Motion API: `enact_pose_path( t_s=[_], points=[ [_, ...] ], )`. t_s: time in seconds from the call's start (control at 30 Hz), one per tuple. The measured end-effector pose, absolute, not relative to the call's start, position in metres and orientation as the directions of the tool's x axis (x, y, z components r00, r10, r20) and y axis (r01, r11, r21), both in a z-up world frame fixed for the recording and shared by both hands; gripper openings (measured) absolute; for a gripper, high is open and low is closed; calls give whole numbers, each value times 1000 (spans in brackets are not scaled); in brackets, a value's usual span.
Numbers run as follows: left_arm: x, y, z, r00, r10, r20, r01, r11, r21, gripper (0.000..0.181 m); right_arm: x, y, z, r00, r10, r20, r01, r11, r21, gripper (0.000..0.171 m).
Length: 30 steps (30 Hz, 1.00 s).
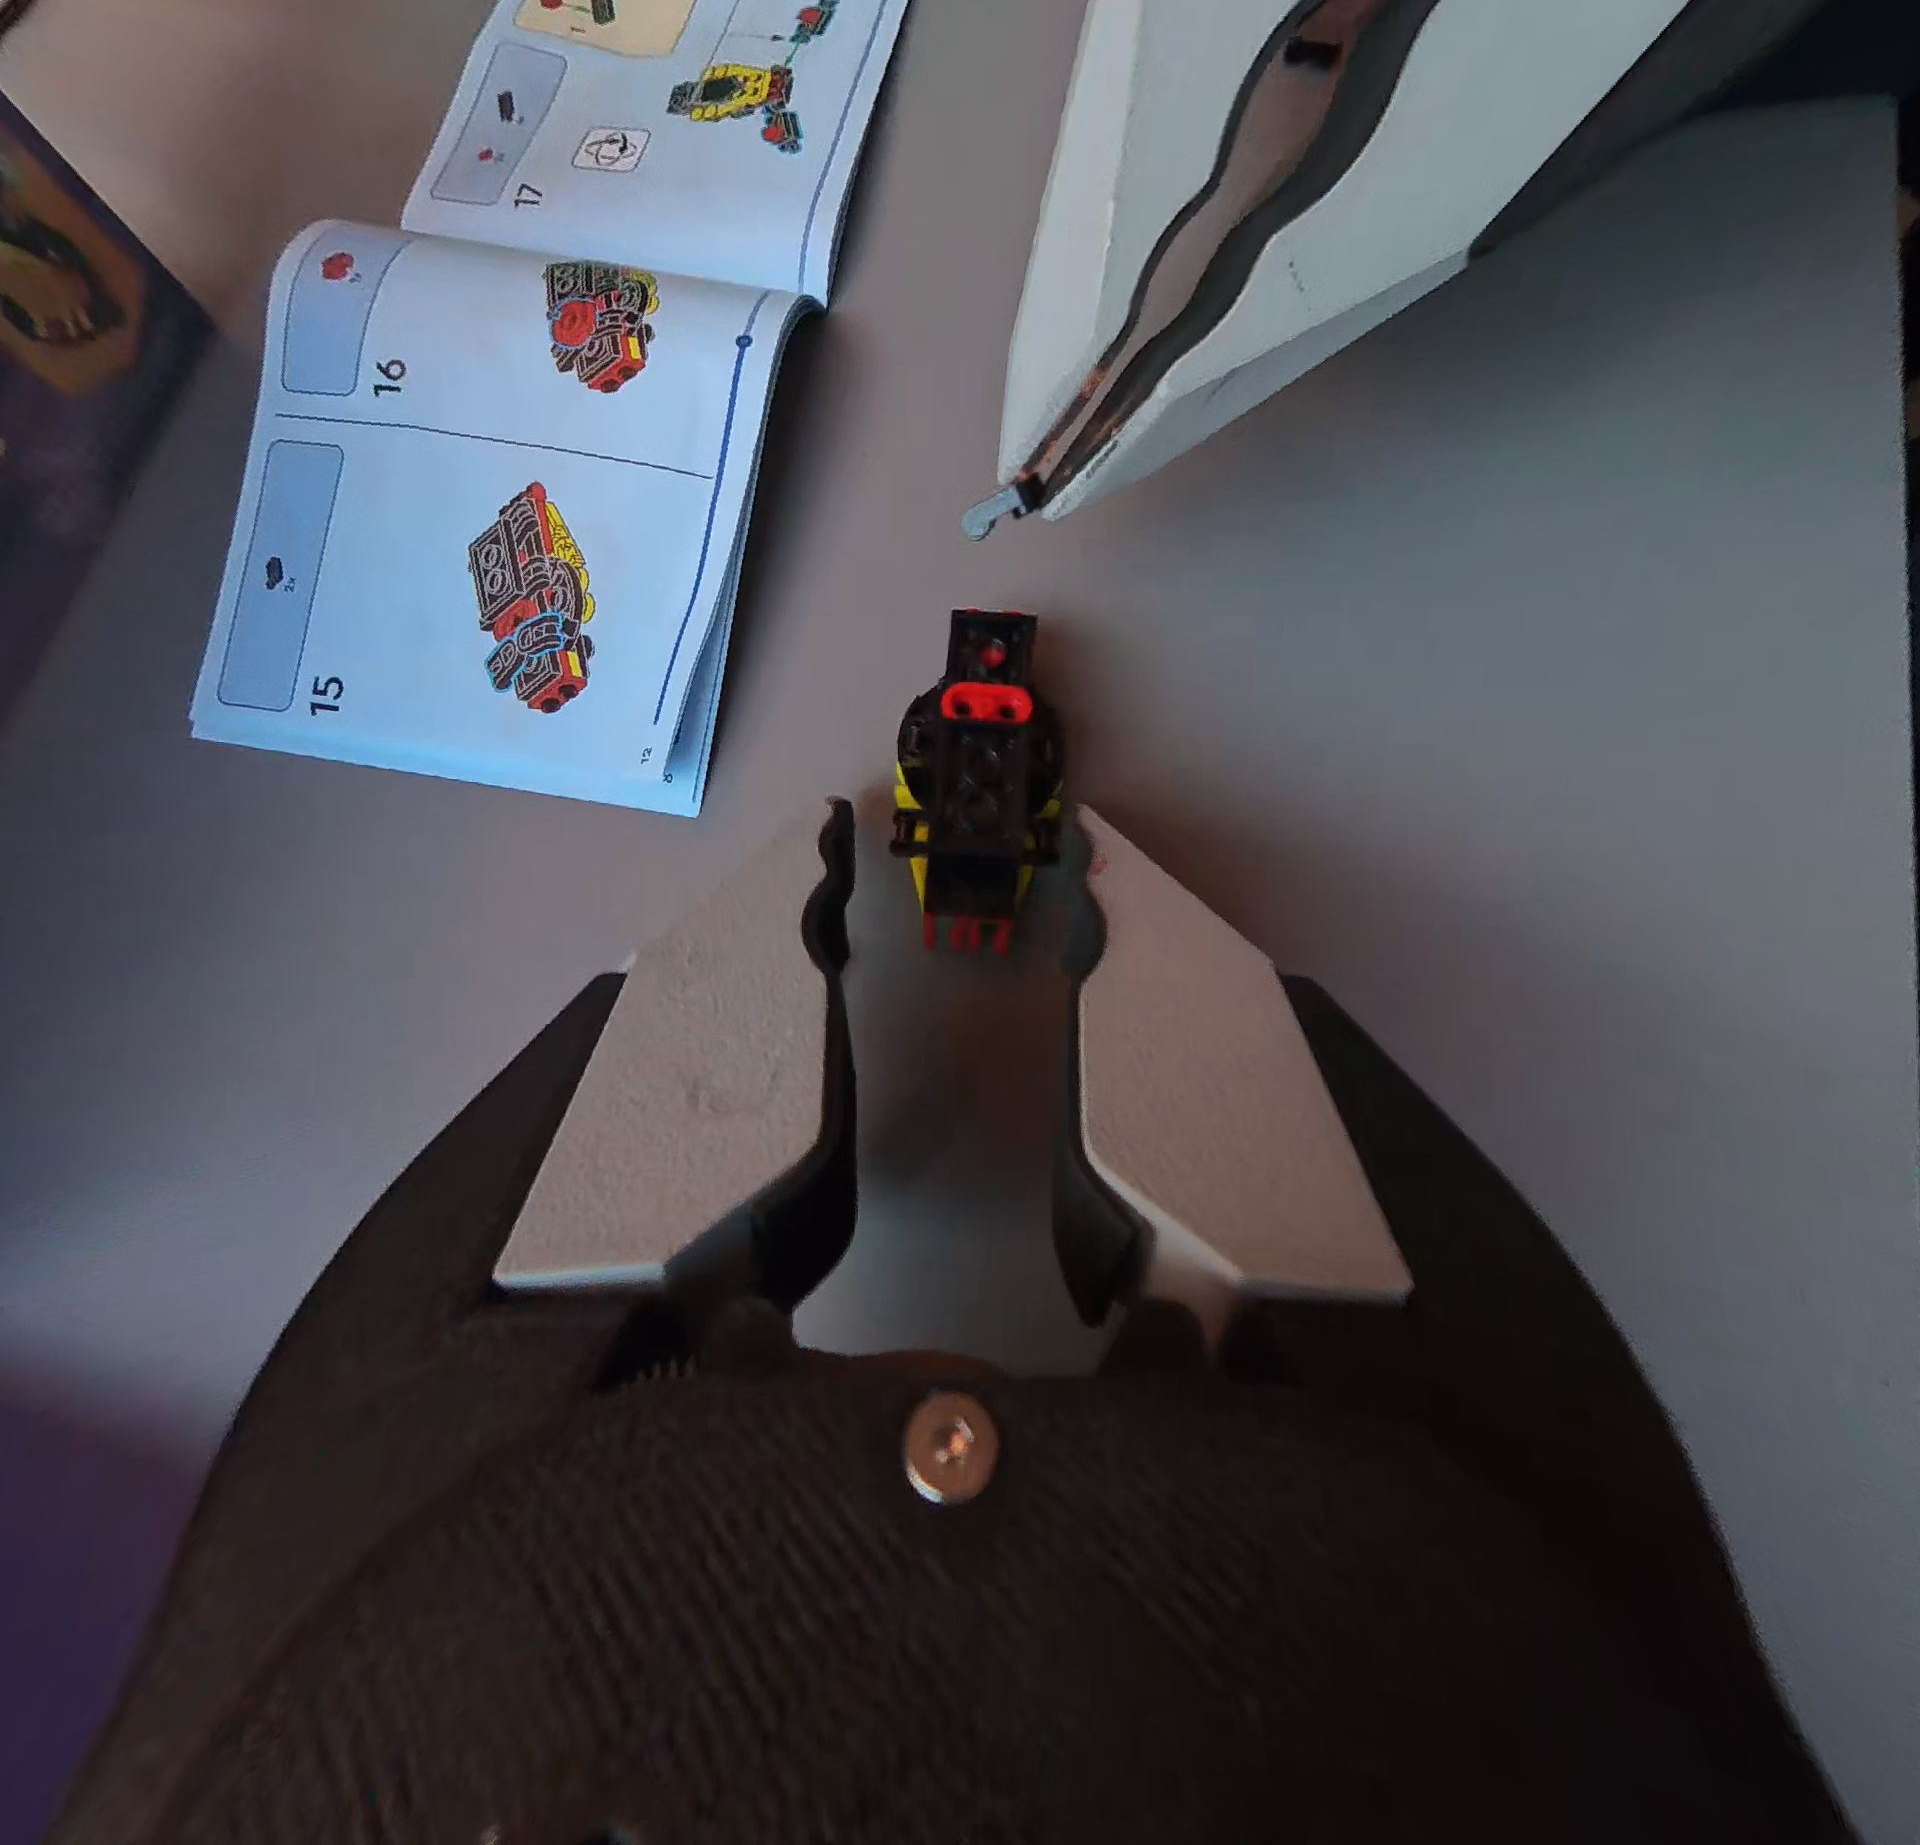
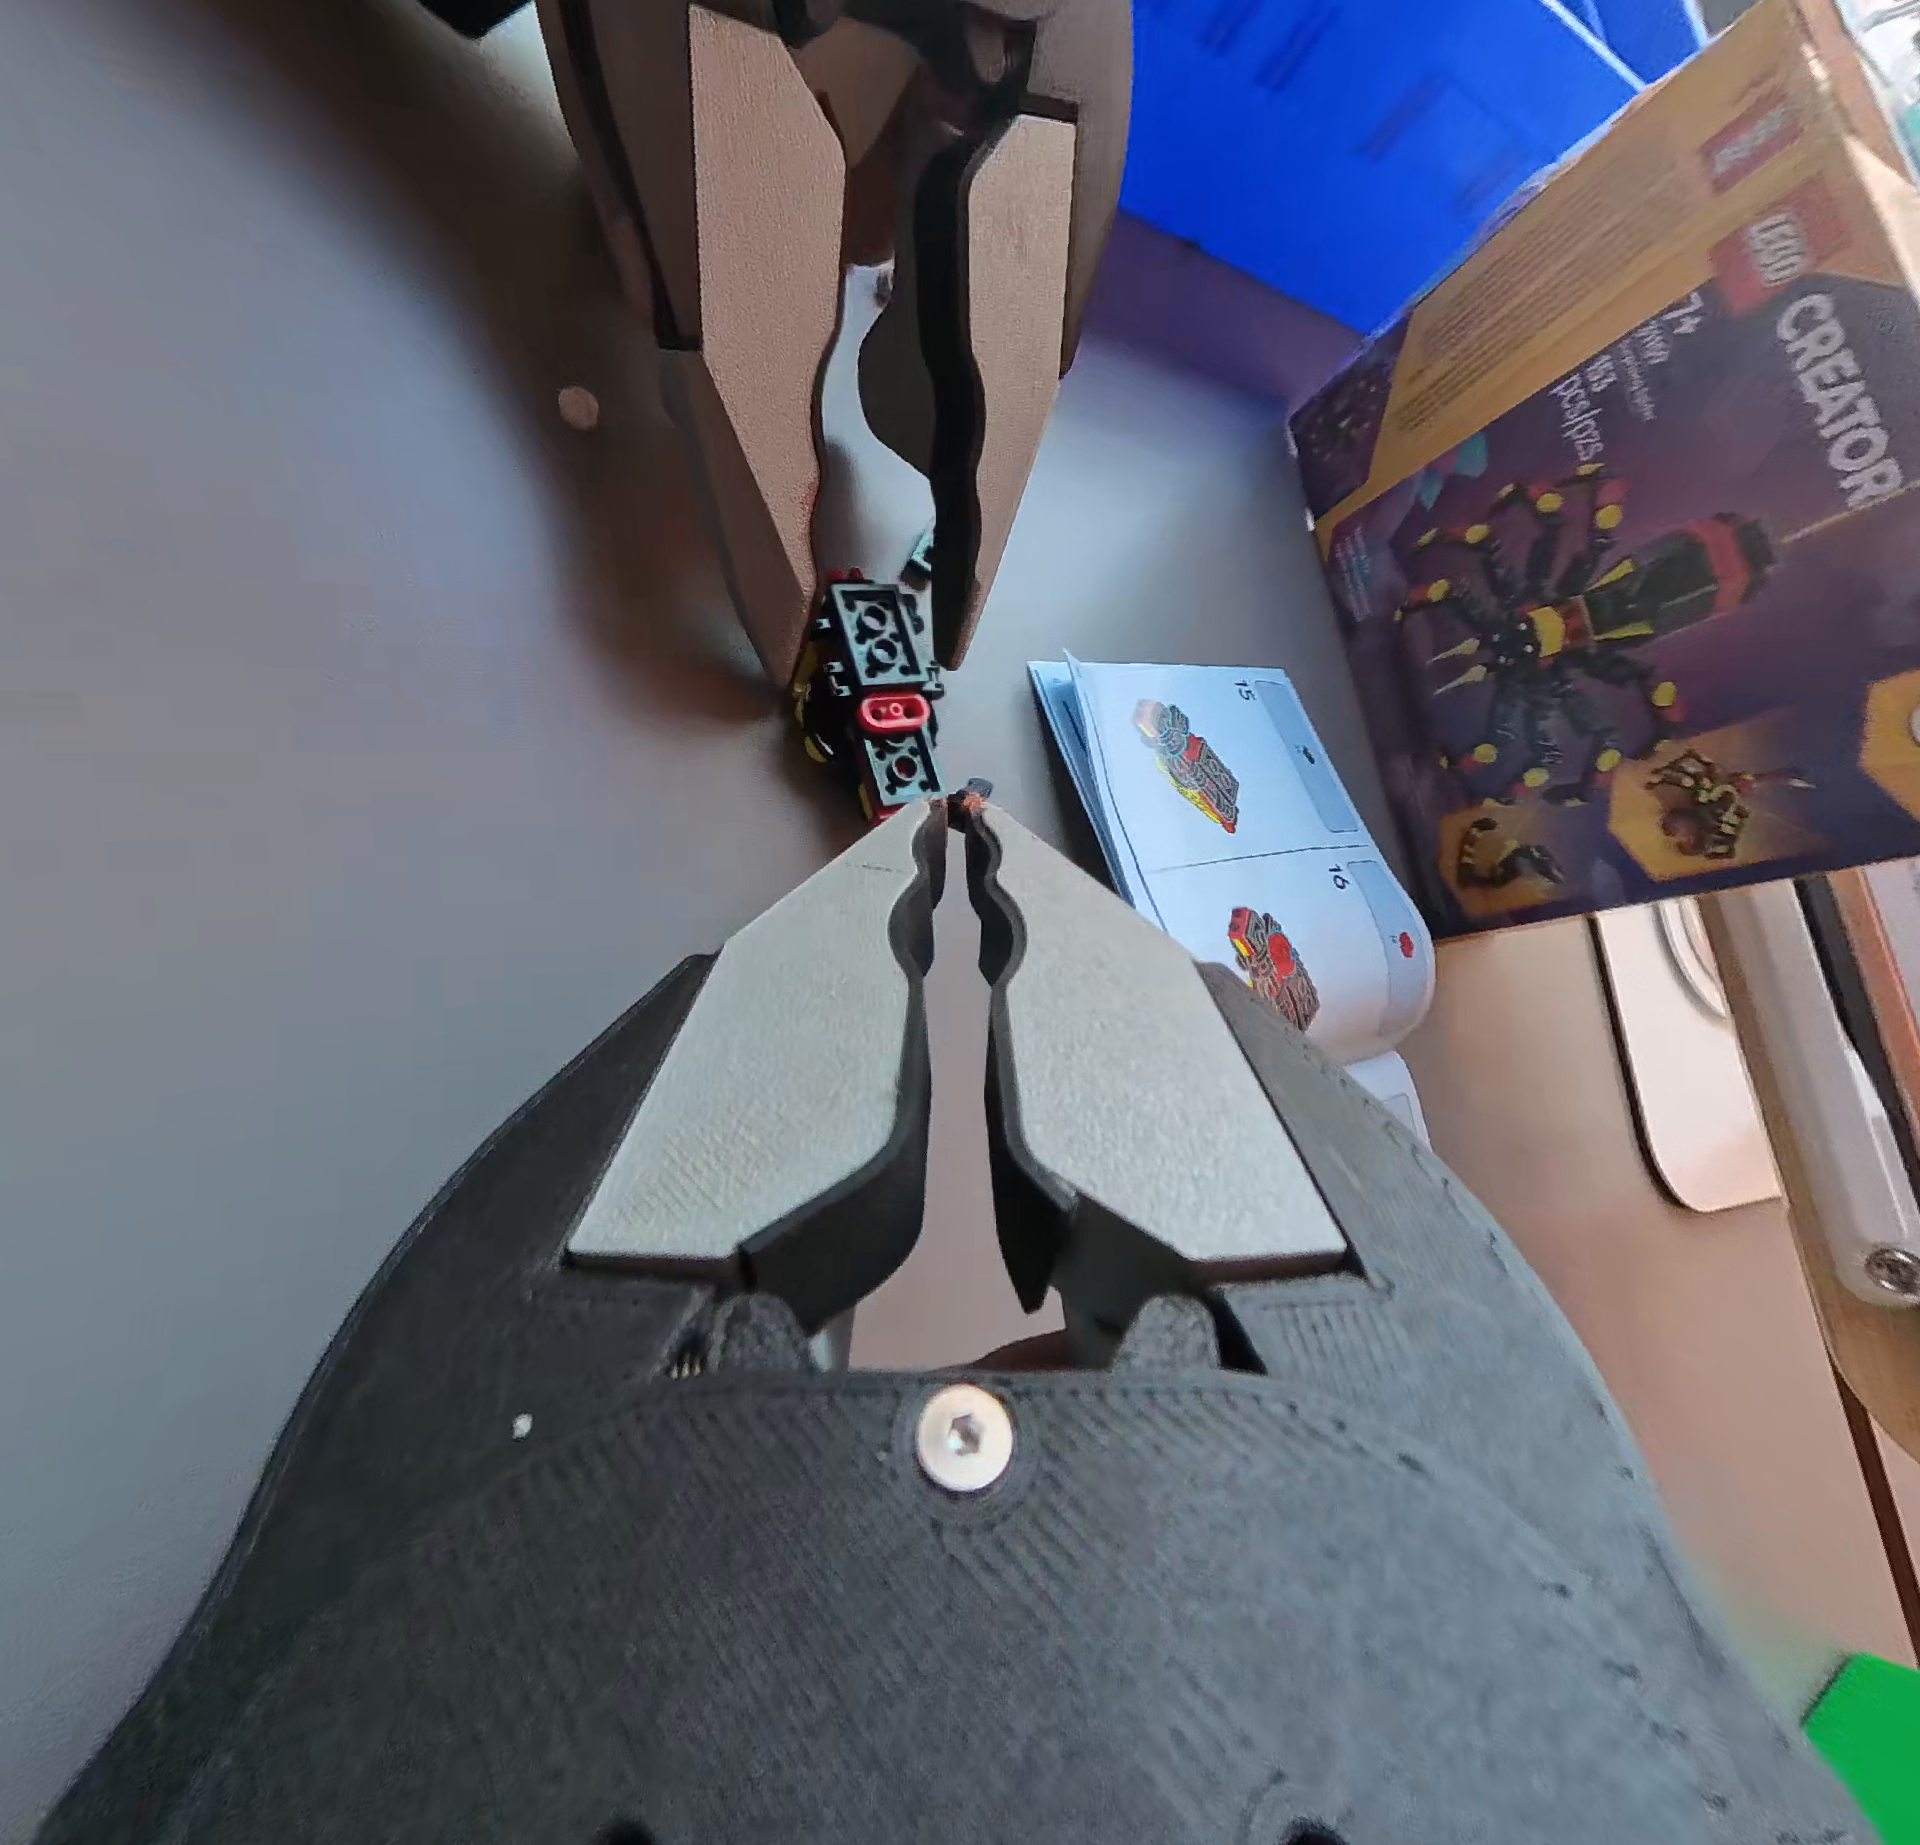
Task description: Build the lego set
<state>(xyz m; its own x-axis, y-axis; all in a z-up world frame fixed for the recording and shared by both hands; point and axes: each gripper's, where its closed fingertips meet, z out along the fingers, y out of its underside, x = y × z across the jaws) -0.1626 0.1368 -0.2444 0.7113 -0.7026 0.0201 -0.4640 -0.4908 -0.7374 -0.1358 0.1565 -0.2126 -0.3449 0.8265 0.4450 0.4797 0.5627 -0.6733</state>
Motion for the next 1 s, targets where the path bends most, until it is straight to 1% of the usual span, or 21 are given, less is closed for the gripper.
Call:
enact_pose_path(
  t_s=[0.13, 0.2, 0.33, 0.47, 0.67, 1.0],
  points=[
    [-161, 135, -248, 705, -709, 6, -487, -490, -723, 34, -141, 152, -218, -379, 818, 433, 492, 575, -654, 0],
    [-160, 134, -248, 699, -715, 14, -487, -490, -723, 37, -142, 151, -221, -384, 816, 433, 500, 578, -645, 0],
    [-154, 131, -248, 673, -740, 18, -501, -473, -725, 30, -143, 151, -224, -386, 804, 451, 510, 594, -622, 0],
    [-152, 132, -248, 670, -743, -4, -514, -460, -724, 30, -143, 147, -225, -402, 789, 465, 508, 614, -603, 0],
    [-151, 133, -242, 671, -740, 40, -471, -467, -749, 29, -141, 147, -224, -408, 765, 499, 508, 644, -573, 1],
    [-151, 134, -240, 674, -738, 41, -460, -462, -758, 29, -138, 149, -229, -410, 785, 465, 522, 620, -586, 1]
  ],
)
